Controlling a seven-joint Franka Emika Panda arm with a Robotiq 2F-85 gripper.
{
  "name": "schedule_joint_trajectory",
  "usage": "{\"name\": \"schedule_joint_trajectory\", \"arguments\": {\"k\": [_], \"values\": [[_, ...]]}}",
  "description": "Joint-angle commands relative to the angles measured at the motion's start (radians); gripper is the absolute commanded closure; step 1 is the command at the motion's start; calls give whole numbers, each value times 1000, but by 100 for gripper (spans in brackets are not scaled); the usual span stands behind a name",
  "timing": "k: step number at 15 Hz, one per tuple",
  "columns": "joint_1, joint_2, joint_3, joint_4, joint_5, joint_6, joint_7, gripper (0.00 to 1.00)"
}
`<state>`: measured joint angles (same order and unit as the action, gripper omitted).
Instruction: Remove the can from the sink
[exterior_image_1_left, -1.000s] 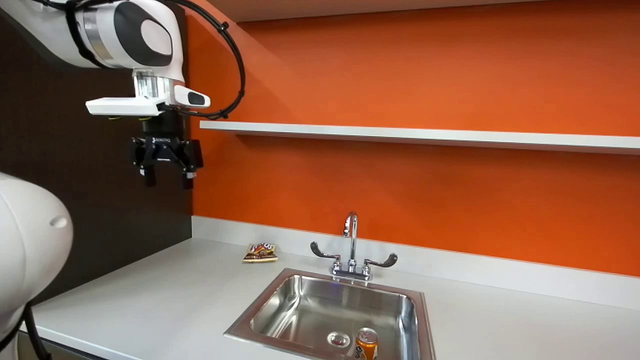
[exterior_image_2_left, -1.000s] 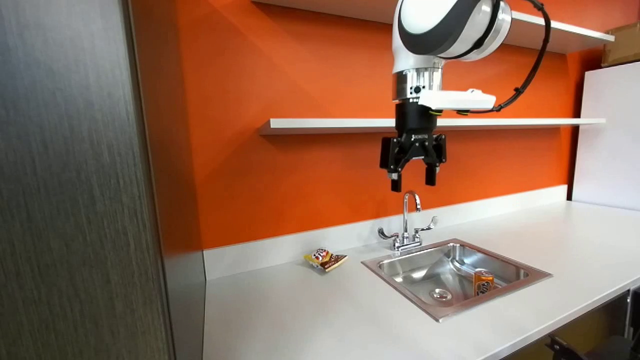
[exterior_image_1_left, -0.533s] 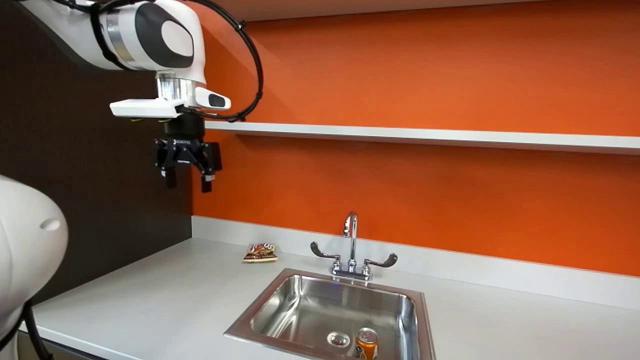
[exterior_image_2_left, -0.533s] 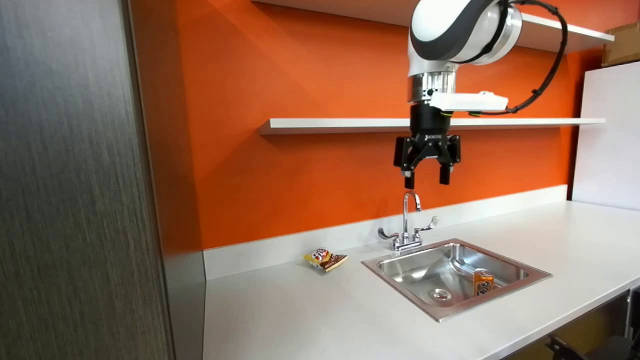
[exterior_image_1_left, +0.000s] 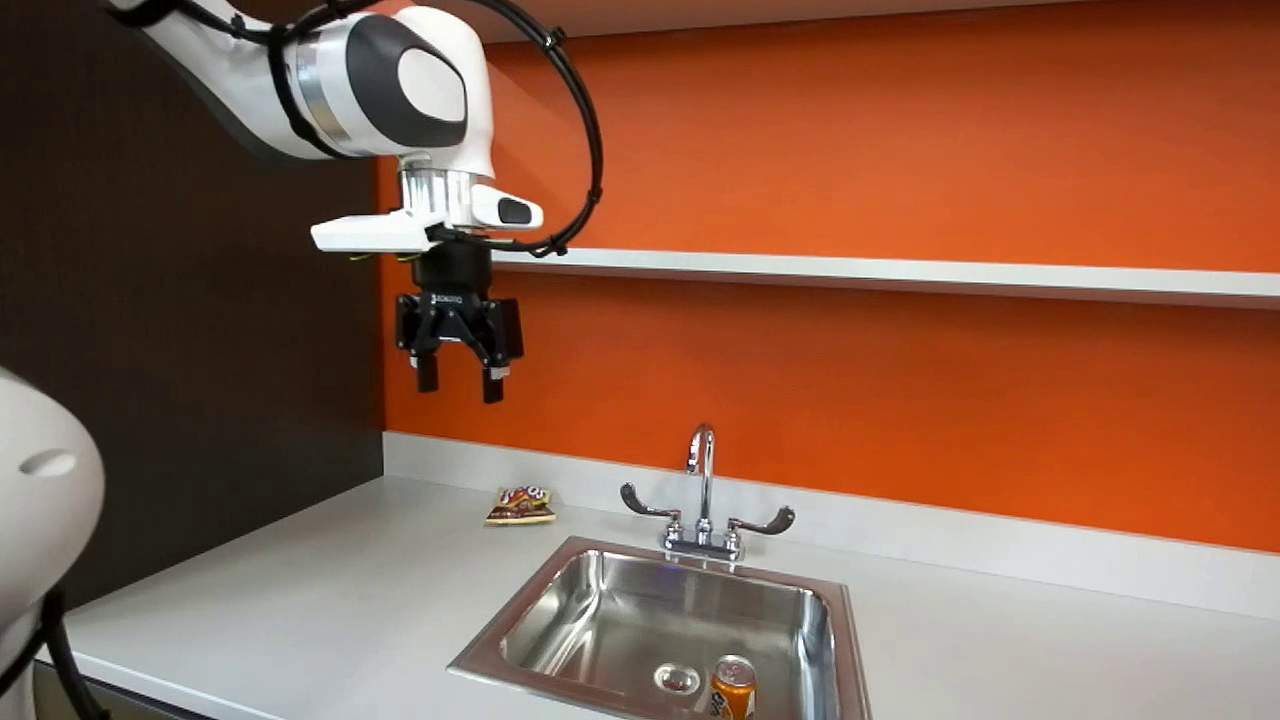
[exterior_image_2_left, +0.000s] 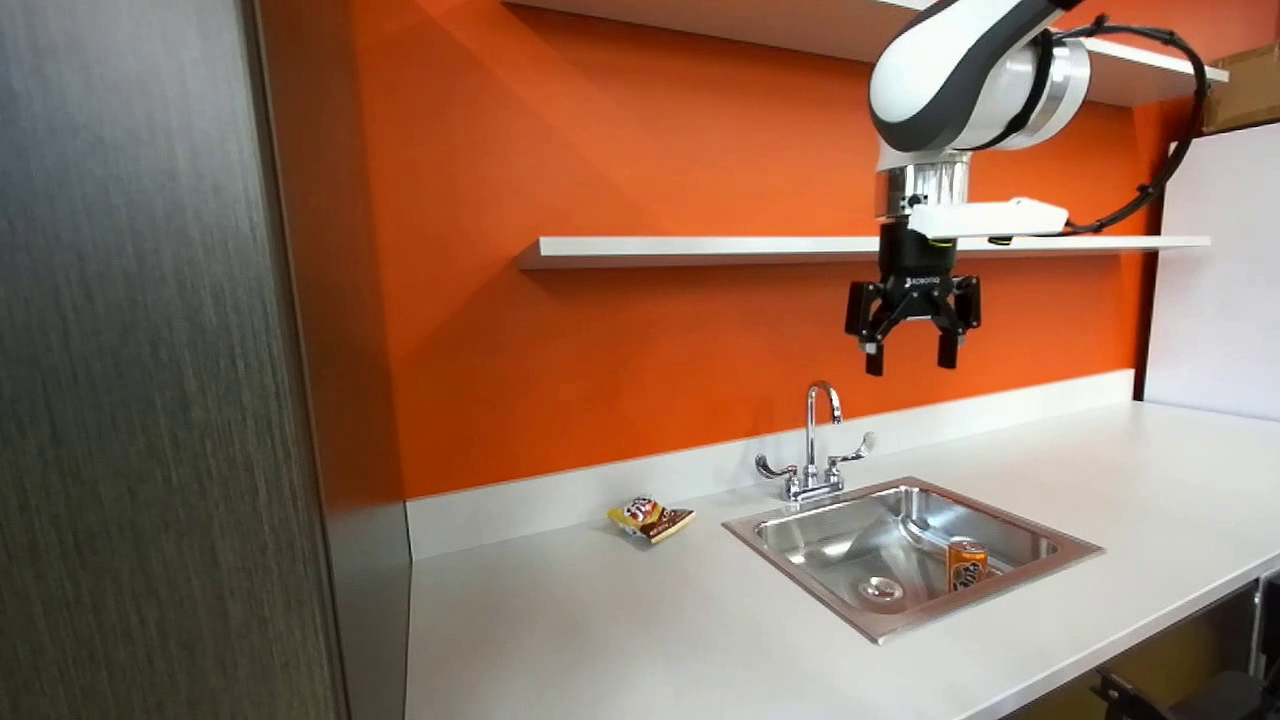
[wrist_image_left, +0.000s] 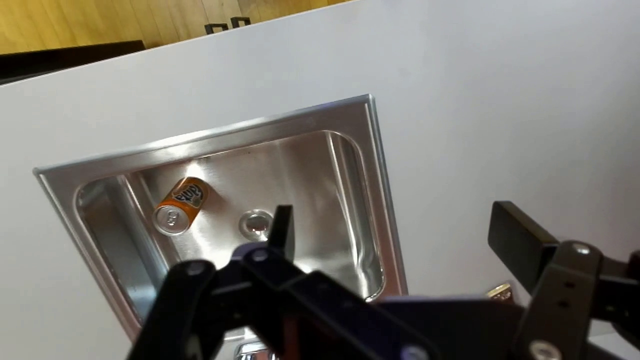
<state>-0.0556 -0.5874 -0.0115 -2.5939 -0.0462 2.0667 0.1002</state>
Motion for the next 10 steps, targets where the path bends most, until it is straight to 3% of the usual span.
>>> {"name": "schedule_joint_trajectory", "arguments": {"k": [1, 10], "values": [[-44, 57, -19, 19, -33, 51, 5, 0], [-107, 240, -89, 50, -43, 195, 1, 0]]}}
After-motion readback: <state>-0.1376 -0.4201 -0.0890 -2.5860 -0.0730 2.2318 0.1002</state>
